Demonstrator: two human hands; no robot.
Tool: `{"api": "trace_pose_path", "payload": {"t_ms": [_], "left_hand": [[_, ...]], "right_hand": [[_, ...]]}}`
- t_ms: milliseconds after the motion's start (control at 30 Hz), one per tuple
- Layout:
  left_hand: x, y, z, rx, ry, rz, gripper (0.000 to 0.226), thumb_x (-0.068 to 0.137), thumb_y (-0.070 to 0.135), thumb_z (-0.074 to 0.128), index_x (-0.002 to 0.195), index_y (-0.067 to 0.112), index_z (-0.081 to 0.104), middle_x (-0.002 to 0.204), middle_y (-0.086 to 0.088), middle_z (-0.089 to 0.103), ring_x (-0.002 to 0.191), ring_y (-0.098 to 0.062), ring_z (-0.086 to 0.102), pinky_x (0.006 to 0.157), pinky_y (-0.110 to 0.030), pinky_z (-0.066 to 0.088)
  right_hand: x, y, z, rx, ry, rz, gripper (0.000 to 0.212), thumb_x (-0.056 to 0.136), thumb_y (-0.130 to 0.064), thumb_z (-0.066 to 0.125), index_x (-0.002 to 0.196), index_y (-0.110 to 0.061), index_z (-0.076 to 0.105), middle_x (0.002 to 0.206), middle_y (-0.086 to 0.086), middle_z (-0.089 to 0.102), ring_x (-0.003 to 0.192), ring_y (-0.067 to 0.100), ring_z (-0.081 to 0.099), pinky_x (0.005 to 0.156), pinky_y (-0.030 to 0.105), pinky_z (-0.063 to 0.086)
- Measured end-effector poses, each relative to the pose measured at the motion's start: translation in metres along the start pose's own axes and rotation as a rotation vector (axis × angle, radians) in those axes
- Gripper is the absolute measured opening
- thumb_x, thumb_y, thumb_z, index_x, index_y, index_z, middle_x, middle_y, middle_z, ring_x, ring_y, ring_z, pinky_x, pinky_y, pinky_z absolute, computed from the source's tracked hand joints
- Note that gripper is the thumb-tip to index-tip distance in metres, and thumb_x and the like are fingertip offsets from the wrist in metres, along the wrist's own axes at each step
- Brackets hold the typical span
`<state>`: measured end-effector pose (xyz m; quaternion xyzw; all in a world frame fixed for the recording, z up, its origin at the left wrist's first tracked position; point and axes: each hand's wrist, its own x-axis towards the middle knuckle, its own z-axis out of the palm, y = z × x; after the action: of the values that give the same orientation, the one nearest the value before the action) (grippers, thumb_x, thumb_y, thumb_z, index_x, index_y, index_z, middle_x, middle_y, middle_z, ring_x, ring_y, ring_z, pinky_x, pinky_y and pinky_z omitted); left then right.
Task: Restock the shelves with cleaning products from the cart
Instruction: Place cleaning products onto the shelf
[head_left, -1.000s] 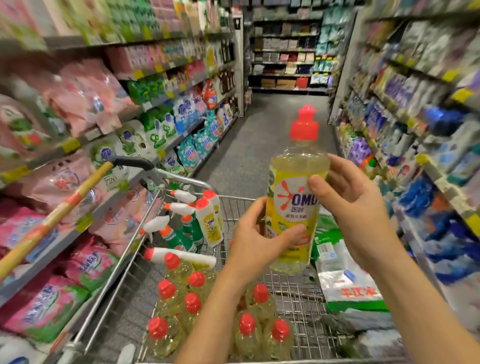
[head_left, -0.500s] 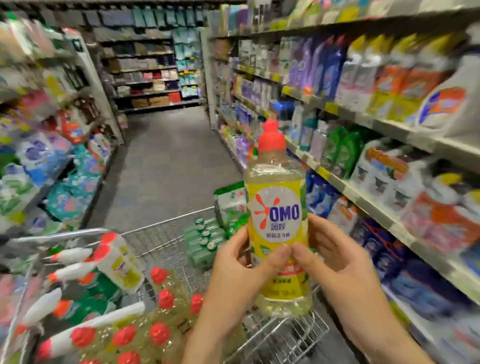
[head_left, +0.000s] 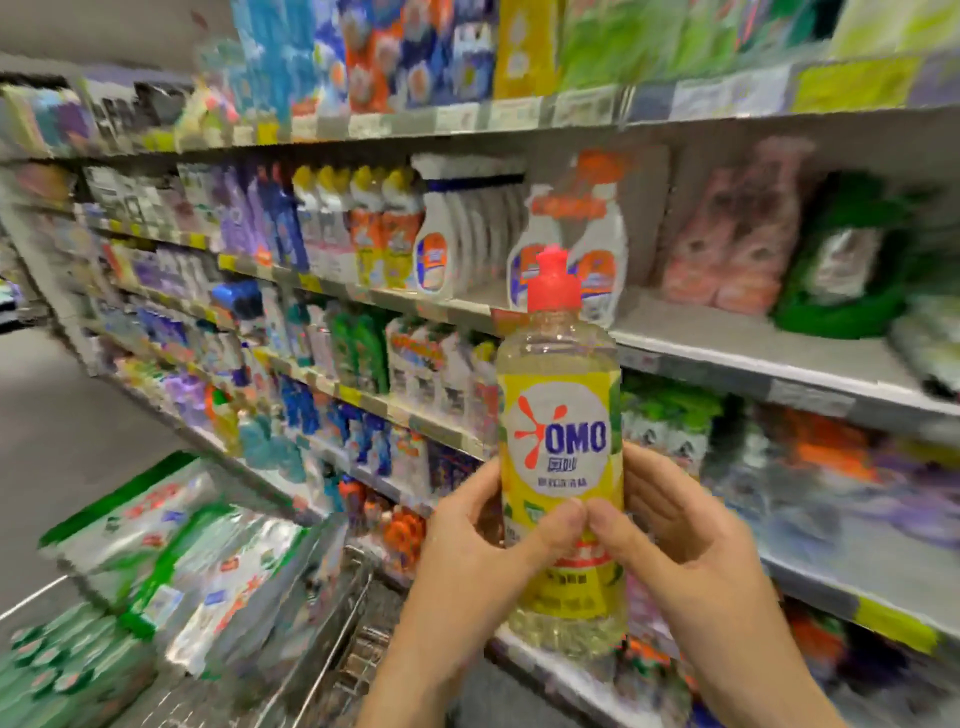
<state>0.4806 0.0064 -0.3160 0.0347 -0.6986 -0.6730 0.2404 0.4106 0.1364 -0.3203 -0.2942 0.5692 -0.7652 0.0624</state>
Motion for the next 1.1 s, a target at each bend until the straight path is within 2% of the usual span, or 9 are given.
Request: {"api": "trace_pose_path", "payload": {"t_ms": [67, 167, 233, 433, 600, 733, 867, 1000, 1100], "left_hand": [[0.013, 0.002, 0.044, -0.01, -0.074, 0.006, 0.04, 0.064, 0.048, 0.074, 0.103, 0.039, 0.069, 0.103, 0.008, 0.074, 0.098, -0.009, 0.068, 0.082, -0.024, 0.055], [0.03, -0.001, 0.115, -0.055, -0.151, 0.008, 0.04, 0.059, 0.047, 0.075, 0.099, 0.042, 0.071, 0.099, 0.008, 0.074, 0.094, -0.007, 0.069, 0.077, -0.023, 0.055], [0.038, -0.005, 0.164, -0.073, -0.198, 0.017, 0.04, 0.057, 0.046, 0.075, 0.097, 0.043, 0.072, 0.096, 0.008, 0.075, 0.09, -0.004, 0.069, 0.073, -0.019, 0.054], [0.058, -0.012, 0.288, -0.085, -0.357, 0.046, 0.039, 0.053, 0.047, 0.076, 0.092, 0.047, 0.072, 0.089, 0.011, 0.075, 0.081, 0.0, 0.069, 0.065, -0.012, 0.051], [0.071, -0.013, 0.355, -0.106, -0.433, -0.015, 0.042, 0.048, 0.044, 0.077, 0.085, 0.025, 0.075, 0.087, 0.006, 0.076, 0.078, -0.001, 0.07, 0.064, -0.012, 0.05], [0.089, -0.014, 0.389, -0.093, -0.511, -0.059, 0.04, 0.054, 0.03, 0.082, 0.092, 0.024, 0.071, 0.085, 0.008, 0.076, 0.078, 0.0, 0.07, 0.065, -0.01, 0.05], [0.114, -0.022, 0.431, -0.118, -0.635, -0.076, 0.041, 0.068, 0.021, 0.081, 0.105, 0.025, 0.065, 0.091, 0.011, 0.075, 0.086, -0.002, 0.07, 0.069, -0.011, 0.05], [0.145, -0.028, 0.478, -0.194, -0.739, -0.042, 0.051, 0.075, 0.015, 0.077, 0.12, 0.025, 0.055, 0.102, 0.01, 0.074, 0.095, -0.005, 0.069, 0.077, -0.014, 0.052], [0.169, -0.03, 0.516, -0.231, -0.825, -0.017, 0.048, 0.081, 0.022, 0.075, 0.122, 0.03, 0.051, 0.105, 0.019, 0.071, 0.097, 0.0, 0.067, 0.079, -0.012, 0.05]], "right_hand": [[0.001, -0.016, -0.041, -0.007, 0.061, -0.028, 0.047, 0.061, -0.025, 0.074, 0.107, -0.02, 0.067, 0.104, -0.004, 0.074, 0.098, 0.009, 0.069, 0.074, 0.015, 0.053], [-0.002, -0.035, -0.107, -0.027, 0.154, -0.084, 0.039, 0.059, -0.018, 0.071, 0.098, -0.021, 0.068, 0.092, -0.007, 0.076, 0.084, 0.002, 0.07, 0.065, 0.012, 0.053], [-0.007, -0.046, -0.152, -0.049, 0.207, -0.101, 0.04, 0.059, -0.015, 0.07, 0.099, -0.019, 0.068, 0.087, -0.005, 0.076, 0.078, 0.002, 0.07, 0.061, 0.012, 0.053], [-0.02, -0.075, -0.265, -0.122, 0.352, -0.119, 0.045, 0.056, -0.012, 0.069, 0.1, -0.018, 0.066, 0.086, -0.005, 0.076, 0.077, 0.002, 0.07, 0.06, 0.011, 0.053], [-0.021, -0.093, -0.323, -0.105, 0.444, -0.076, 0.053, 0.054, -0.036, 0.076, 0.103, -0.02, 0.067, 0.09, -0.004, 0.076, 0.081, 0.005, 0.071, 0.059, 0.013, 0.053], [-0.015, -0.09, -0.354, -0.098, 0.596, -0.063, 0.044, 0.052, -0.007, 0.07, 0.095, -0.02, 0.067, 0.082, -0.006, 0.076, 0.074, 0.002, 0.071, 0.054, 0.009, 0.051], [-0.003, -0.087, -0.389, -0.118, 0.73, -0.043, 0.044, 0.07, 0.018, 0.064, 0.089, -0.021, 0.066, 0.074, -0.01, 0.075, 0.071, -0.004, 0.069, 0.052, 0.006, 0.048], [0.017, -0.097, -0.427, -0.238, 0.82, -0.085, 0.044, 0.071, 0.021, 0.062, 0.088, -0.02, 0.066, 0.073, -0.01, 0.075, 0.068, -0.003, 0.069, 0.054, 0.006, 0.048], [0.03, -0.106, -0.464, -0.303, 0.835, -0.12, 0.038, 0.067, 0.006, 0.068, 0.093, -0.023, 0.066, 0.08, -0.012, 0.075, 0.075, -0.004, 0.07, 0.057, 0.006, 0.049]]}}
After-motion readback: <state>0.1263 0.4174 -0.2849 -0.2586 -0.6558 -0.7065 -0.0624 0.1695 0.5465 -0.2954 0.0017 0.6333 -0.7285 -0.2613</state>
